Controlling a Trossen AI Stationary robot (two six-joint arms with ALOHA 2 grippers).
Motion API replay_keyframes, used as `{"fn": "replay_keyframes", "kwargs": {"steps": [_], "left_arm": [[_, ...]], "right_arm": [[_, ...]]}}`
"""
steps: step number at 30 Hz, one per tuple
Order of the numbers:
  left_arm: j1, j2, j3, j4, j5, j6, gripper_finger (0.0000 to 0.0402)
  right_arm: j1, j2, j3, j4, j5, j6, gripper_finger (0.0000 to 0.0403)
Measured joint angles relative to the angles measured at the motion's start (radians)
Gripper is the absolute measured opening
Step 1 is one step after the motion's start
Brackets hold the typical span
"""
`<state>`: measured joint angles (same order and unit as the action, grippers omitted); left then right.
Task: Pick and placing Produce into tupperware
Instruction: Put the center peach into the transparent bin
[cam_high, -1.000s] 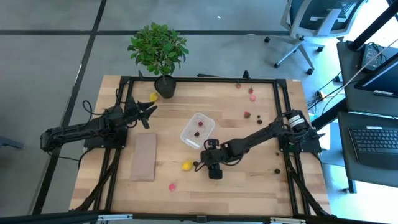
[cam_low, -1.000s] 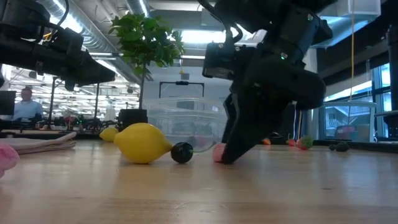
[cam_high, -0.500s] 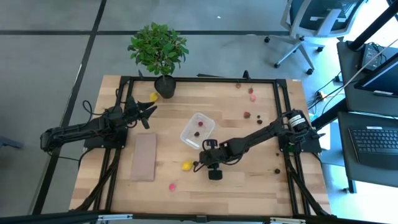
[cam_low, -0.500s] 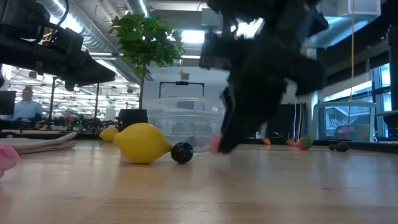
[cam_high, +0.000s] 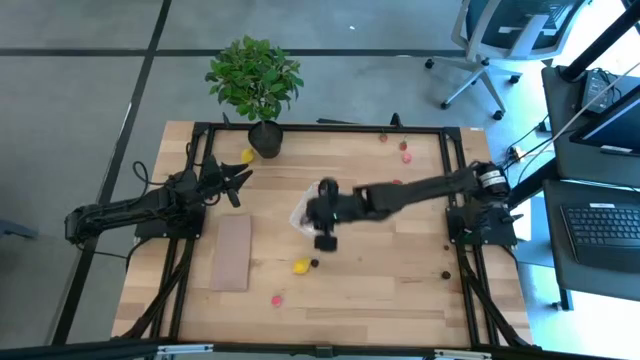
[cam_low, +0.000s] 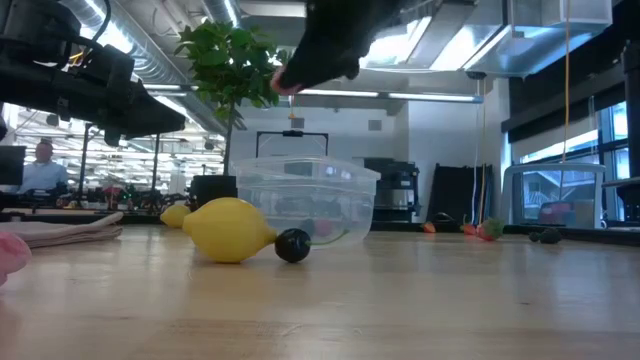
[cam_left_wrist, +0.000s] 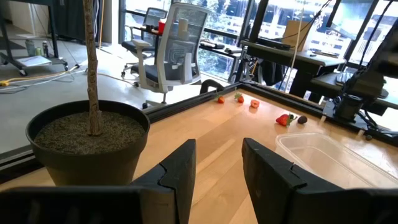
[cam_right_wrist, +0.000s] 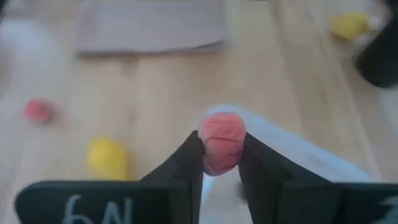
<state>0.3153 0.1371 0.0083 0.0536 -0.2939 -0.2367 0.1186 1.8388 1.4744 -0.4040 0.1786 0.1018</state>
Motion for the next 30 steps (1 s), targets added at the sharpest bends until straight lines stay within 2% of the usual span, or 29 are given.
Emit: {"fn": "replay_keyframes", "kwargs": {"steps": [5, 8, 10, 19, 23, 30], "left_arm": [[0.0, 0.0, 0.0, 0.0, 0.0, 0.0, 0.0124], [0.0, 0.0, 0.0, 0.0, 0.0, 0.0, 0.0124], [0.0, 0.0, 0.0, 0.0, 0.0, 0.0, 0.0124], [0.0, 0.0, 0.0, 0.0, 0.0, 0.003, 0.0124], [0.0, 0.0, 0.0, 0.0, 0.0, 0.003, 0.0124], [0.0, 0.0, 0.0, 0.0, 0.0, 0.002, 0.0124]], "right_arm": [[-0.096, 0.002, -0.065, -0.025, -0.013, 0.076, 0.0088], [-0.123, 0.003, -0.111, -0.024, -0.056, 0.123, 0.0089], [-0.131, 0.003, -0.135, -0.018, -0.088, 0.146, 0.0093], [-0.131, 0.003, -0.175, 0.018, -0.095, 0.137, 0.0123], [-0.132, -0.003, -0.175, 0.057, -0.095, 0.117, 0.0154], [-0.117, -0.003, -0.175, 0.077, -0.104, 0.106, 0.0236]]}}
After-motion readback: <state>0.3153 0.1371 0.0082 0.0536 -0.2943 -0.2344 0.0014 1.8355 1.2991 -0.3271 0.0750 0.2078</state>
